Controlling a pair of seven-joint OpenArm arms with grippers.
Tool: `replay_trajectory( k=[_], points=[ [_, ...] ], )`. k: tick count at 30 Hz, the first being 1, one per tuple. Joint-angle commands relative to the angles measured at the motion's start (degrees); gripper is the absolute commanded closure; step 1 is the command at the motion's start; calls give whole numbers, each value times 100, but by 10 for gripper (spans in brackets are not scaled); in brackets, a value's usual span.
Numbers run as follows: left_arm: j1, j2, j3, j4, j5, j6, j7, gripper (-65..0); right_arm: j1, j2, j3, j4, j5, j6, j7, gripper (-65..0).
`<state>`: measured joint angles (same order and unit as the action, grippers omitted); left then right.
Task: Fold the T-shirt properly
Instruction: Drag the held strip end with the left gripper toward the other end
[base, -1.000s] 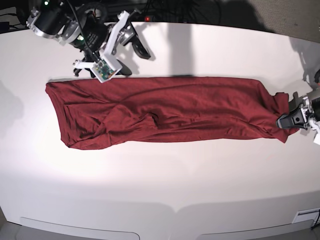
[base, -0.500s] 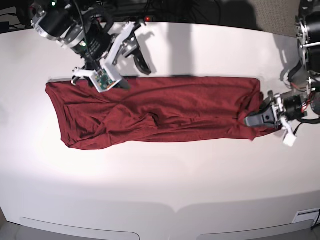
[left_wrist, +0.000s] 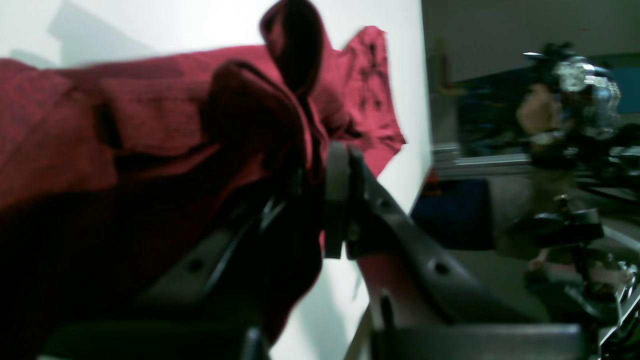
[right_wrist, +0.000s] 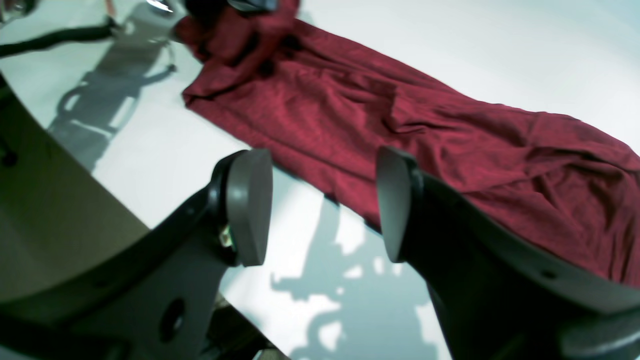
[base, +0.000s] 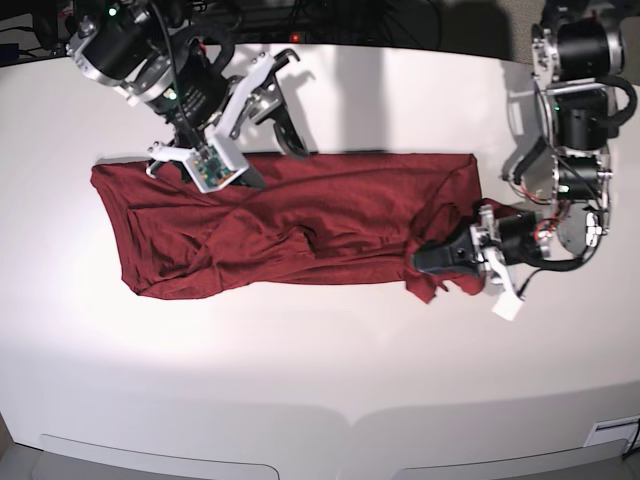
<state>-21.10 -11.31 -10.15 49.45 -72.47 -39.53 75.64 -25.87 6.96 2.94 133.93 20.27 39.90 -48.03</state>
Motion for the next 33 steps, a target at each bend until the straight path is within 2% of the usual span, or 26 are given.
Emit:
replay_trajectory(
  k=[1,9,14,20,25,29,33],
  points=[
    [-142,70,-15,96,-96,-47,-31,0,15,2,4,107,94,10,151,-331],
    [-52,911,-15,96,293,-47,-42,0,13,2,4,107,92,10,122,-331],
    [81,1316,-15,96,564,-47,-24,0,13,2,4,107,92,10,122,-331],
    [79,1578,-15,96,564,-47,-26,0,15,2,4,107,94,10,125,-331],
    [-7,1635,-15,98,577,-47,-26,0,15,2,4,107,92,10,122,-331],
    [-227,1655,-15,122,855,-47,-120,0,17,2,4,107,92,10,131,-331],
    [-339,1860,-13,122,1552,-47,-483,0,85,35,4,107,96,10,144,-331]
  ],
)
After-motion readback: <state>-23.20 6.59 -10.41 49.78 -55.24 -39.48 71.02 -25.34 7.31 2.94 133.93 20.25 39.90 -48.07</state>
